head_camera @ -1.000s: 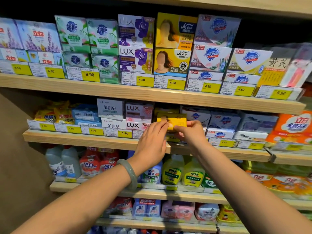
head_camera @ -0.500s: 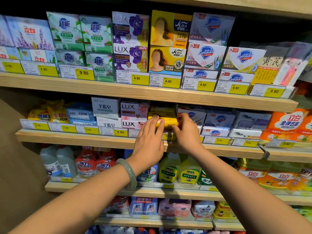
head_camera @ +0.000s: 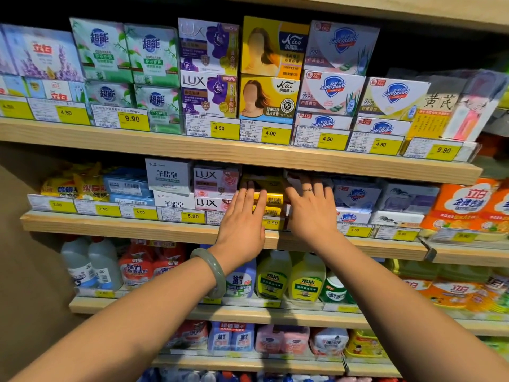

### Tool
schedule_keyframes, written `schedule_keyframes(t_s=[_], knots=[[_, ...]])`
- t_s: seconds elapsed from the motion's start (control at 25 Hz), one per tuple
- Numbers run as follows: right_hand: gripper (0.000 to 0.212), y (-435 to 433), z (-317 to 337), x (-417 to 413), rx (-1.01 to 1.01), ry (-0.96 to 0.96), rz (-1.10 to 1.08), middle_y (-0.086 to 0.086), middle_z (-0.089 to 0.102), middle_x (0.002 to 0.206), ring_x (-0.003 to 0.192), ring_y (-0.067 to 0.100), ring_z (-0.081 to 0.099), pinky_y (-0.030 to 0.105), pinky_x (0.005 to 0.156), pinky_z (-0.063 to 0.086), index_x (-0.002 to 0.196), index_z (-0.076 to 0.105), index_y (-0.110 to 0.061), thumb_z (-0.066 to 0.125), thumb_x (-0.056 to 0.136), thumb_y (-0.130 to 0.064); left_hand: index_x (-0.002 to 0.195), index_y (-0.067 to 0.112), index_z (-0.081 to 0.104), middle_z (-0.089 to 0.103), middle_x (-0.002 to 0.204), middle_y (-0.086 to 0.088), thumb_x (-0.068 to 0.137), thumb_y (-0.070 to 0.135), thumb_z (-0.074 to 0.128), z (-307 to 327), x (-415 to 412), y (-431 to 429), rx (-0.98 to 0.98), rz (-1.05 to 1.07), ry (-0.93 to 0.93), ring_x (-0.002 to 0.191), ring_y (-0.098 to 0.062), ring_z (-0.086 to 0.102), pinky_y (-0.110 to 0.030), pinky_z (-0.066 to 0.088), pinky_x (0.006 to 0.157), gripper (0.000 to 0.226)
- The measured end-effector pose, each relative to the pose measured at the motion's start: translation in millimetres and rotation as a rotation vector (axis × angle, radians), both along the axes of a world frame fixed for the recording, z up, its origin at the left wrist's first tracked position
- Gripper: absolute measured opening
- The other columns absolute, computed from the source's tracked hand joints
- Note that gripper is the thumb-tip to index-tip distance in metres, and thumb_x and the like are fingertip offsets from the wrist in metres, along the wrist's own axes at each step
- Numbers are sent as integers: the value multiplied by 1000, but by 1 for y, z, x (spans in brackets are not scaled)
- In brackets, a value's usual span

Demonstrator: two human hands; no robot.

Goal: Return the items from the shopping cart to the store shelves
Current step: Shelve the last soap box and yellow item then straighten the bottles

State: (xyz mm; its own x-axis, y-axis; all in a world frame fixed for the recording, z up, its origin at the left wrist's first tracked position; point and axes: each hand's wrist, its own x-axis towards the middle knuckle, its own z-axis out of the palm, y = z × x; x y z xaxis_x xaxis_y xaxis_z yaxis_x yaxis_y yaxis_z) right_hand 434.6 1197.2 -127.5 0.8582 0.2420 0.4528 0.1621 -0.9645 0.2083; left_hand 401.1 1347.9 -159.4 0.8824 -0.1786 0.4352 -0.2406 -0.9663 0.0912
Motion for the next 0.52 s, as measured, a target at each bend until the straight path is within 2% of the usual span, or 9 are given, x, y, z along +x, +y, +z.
schedule_keyframes(t_s=[0.12, 0.24, 0.4, 0.52], knots=[[70, -8, -1, -2, 15, 39, 32, 12, 41, 139, 127, 35, 35, 45, 105, 29, 141, 31, -24, 62, 79, -25, 151, 16, -6, -1, 160, -13, 96, 27, 41, -2, 1, 1, -21, -13, 3, 148, -29, -5, -35, -3, 117, 74], [76, -16, -1, -5, 20, 41, 54, 11, 39, 140, 128, 34, 34, 46, 105, 29, 143, 28, -25, 63, 77, -19, 151, 16, -7, -2, 160, -12, 94, 28, 43, -4, 2, -1, -26, -12, -3, 148, -28, -6, -36, -1, 118, 76], [76, -21, -6, -3, 51, 62, 87, 12, 36, 144, 131, 34, 30, 46, 108, 26, 146, 25, -26, 60, 79, -19, 150, 15, -8, -3, 160, -13, 94, 30, 45, -7, 4, -6, -20, 12, -9, 147, -30, -8, -38, -2, 119, 79], [74, -22, -15, -5, 60, -18, 130, 14, 38, 145, 134, 36, 31, 48, 114, 20, 146, 31, -23, 62, 79, -24, 150, 15, -10, -7, 160, -12, 93, 29, 45, -10, 5, -5, -26, 6, -27, 147, -28, -11, -37, -5, 118, 81]])
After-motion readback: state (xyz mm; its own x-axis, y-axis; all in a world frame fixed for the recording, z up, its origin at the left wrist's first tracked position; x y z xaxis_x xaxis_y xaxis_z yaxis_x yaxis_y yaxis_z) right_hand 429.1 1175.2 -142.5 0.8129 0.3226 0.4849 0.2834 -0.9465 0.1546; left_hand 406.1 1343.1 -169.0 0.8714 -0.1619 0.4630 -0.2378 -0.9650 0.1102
